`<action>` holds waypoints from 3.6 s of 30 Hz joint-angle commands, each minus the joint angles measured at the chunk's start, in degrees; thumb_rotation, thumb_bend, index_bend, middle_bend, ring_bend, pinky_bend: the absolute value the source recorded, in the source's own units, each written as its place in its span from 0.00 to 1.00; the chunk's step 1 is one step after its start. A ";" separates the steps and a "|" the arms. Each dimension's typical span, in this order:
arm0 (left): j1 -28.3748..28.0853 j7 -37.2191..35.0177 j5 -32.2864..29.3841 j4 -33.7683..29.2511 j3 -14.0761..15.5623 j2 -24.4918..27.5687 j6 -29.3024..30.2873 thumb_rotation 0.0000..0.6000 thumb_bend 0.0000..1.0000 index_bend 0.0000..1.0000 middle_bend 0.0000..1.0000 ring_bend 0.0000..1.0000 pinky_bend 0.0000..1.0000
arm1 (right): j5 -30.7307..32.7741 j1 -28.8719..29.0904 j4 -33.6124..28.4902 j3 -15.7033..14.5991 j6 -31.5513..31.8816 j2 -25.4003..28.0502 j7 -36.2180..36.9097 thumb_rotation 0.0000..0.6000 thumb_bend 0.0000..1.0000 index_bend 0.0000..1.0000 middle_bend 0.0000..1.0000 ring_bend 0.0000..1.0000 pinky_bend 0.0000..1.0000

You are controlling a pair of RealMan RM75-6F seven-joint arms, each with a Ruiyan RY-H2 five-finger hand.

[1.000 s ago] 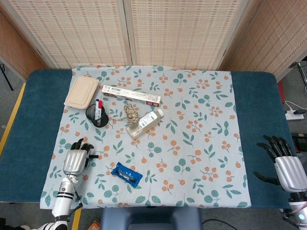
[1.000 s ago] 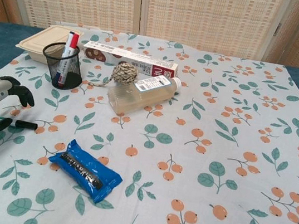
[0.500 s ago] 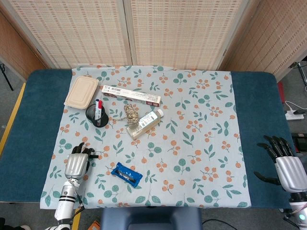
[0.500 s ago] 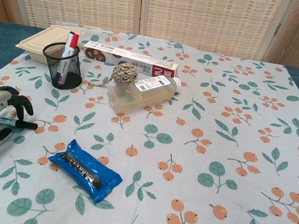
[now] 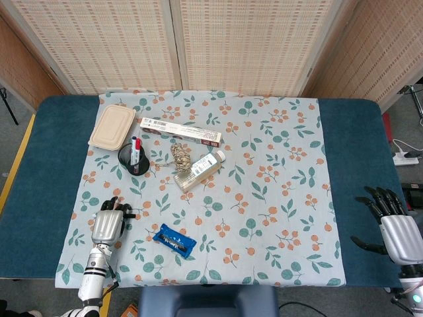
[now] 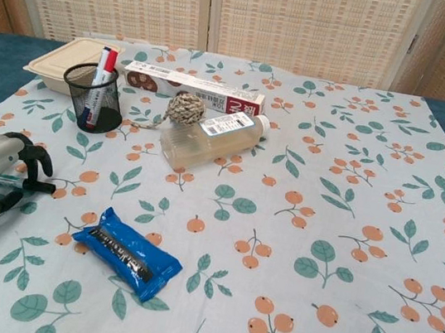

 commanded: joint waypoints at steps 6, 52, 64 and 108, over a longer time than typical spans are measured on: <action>-0.25 -0.30 0.63 1.65 -0.20 -0.84 0.80 1.00 0.42 0.40 0.49 0.18 0.19 | 0.30 0.16 0.06 0.01 -0.52 -0.11 -0.24 1.00 0.00 0.25 0.08 0.05 0.00; -11.83 -16.39 -5.05 -25.67 -24.54 29.91 -4.21 1.00 0.42 0.44 0.56 0.22 0.21 | 0.35 -0.31 1.44 0.59 0.98 0.19 3.54 1.00 0.00 0.24 0.08 0.05 0.00; -19.73 -21.20 -9.94 -14.24 -21.28 22.35 -10.74 1.00 0.42 0.44 0.56 0.22 0.21 | 2.24 -0.42 1.85 1.34 0.60 0.20 3.71 1.00 0.00 0.24 0.08 0.05 0.00; -3.98 -1.85 3.96 -29.18 0.95 36.03 12.10 1.00 0.42 0.09 0.00 0.00 0.10 | 1.23 -0.07 0.69 1.10 -0.34 0.37 3.38 1.00 0.00 0.23 0.08 0.05 0.00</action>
